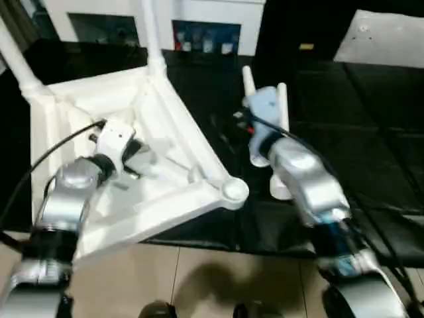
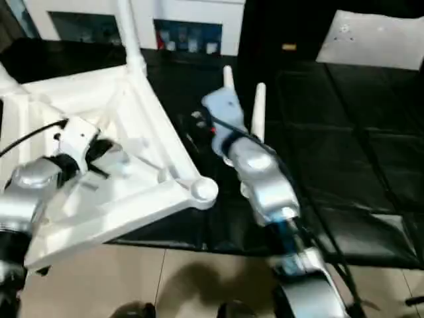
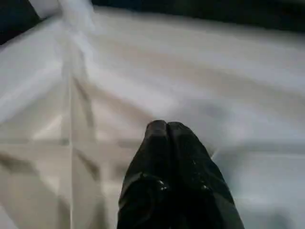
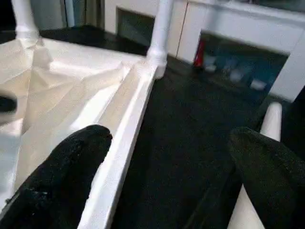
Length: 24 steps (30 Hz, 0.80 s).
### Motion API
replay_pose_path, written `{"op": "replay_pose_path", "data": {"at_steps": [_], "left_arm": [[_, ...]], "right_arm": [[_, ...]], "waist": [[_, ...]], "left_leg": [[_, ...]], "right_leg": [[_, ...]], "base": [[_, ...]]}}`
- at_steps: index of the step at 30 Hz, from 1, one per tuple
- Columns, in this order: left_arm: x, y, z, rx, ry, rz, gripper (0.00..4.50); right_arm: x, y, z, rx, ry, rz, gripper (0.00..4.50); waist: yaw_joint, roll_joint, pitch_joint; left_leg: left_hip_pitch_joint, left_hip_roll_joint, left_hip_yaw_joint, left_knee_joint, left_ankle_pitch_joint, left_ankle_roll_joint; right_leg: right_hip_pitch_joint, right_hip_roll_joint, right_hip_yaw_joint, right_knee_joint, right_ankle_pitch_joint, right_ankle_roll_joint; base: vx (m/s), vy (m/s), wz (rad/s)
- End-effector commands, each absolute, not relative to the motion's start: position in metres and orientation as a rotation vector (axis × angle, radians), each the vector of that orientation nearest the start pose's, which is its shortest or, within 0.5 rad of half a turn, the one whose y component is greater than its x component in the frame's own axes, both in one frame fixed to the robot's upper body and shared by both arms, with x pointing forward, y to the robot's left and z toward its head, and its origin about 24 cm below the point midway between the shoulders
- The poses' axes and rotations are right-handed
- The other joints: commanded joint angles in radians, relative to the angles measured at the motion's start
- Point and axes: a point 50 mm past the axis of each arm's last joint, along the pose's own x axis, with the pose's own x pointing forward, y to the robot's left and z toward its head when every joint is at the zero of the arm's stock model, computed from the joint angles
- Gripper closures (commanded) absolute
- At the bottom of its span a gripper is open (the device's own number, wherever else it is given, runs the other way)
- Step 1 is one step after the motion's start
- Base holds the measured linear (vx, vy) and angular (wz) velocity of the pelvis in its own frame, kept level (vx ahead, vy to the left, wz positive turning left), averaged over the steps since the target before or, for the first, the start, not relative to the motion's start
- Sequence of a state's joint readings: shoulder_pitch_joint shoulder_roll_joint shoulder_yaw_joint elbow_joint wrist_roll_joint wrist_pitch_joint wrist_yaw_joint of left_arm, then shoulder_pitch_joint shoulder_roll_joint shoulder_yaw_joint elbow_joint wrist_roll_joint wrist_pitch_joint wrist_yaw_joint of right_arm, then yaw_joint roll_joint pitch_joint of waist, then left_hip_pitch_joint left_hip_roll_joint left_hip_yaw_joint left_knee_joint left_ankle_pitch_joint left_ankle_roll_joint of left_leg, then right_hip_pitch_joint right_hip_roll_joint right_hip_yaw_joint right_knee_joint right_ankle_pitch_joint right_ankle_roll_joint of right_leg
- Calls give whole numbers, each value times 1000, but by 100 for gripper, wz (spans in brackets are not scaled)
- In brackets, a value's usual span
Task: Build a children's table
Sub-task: Rotate table base
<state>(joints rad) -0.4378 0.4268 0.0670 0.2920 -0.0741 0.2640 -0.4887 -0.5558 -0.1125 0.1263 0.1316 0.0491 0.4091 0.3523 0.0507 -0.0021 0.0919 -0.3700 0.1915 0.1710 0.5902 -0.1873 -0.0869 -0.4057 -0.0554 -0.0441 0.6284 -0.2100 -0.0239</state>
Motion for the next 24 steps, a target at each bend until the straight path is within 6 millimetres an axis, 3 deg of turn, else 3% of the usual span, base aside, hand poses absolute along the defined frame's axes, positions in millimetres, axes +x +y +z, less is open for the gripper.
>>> {"op": "replay_pose_path", "data": {"at_steps": [1,3,4,7,10,13,19,24], "left_arm": [[319,215,106,222,126,-378,446],[299,199,111,176,103,-468,417],[299,199,111,176,103,-468,408],[276,178,116,179,89,-628,392],[263,166,119,192,86,-722,371],[251,156,122,207,117,-817,358],[241,140,130,216,136,-870,324],[236,133,133,220,149,-902,324]], "right_arm": [[331,-94,129,-110,58,523,0],[328,-107,125,-81,113,414,0],[328,-107,125,-81,113,414,0],[331,-120,121,-107,216,317,0],[336,-131,116,-141,306,243,0],[340,-136,111,-96,409,294,0],[352,-149,106,-95,548,248,0],[361,-159,108,-73,606,204,0]], "waist": [[2,18,-69],[1,17,-65],[-1,18,-63],[0,18,-59],[-1,20,-58],[-2,17,-59],[-6,11,-67],[-9,10,-68]], "left_leg": [[11,32,-8,-65,-112,21],[9,38,-10,-71,-119,10],[14,34,-6,-71,-142,5],[14,31,-8,-75,-182,-13],[18,28,-5,-73,-190,-29],[12,24,-7,-72,-167,-29],[8,20,-4,-63,-95,-25],[9,21,-3,-60,-83,-19]], "right_leg": [[62,-69,51,-56,72,-240],[63,-71,52,-57,36,-234],[53,-64,50,-63,-6,-229],[52,-64,52,-71,-104,-193],[44,-59,53,-74,-123,-176],[51,-57,53,-71,-99,-160],[58,-55,51,-59,3,-191],[60,-56,50,-56,4,-203]], "base": [[0,0,0],[0,0,0],[0,0,0],[0,0,0],[0,0,0],[0,0,0],[0,0,0],[0,0,0]]}}
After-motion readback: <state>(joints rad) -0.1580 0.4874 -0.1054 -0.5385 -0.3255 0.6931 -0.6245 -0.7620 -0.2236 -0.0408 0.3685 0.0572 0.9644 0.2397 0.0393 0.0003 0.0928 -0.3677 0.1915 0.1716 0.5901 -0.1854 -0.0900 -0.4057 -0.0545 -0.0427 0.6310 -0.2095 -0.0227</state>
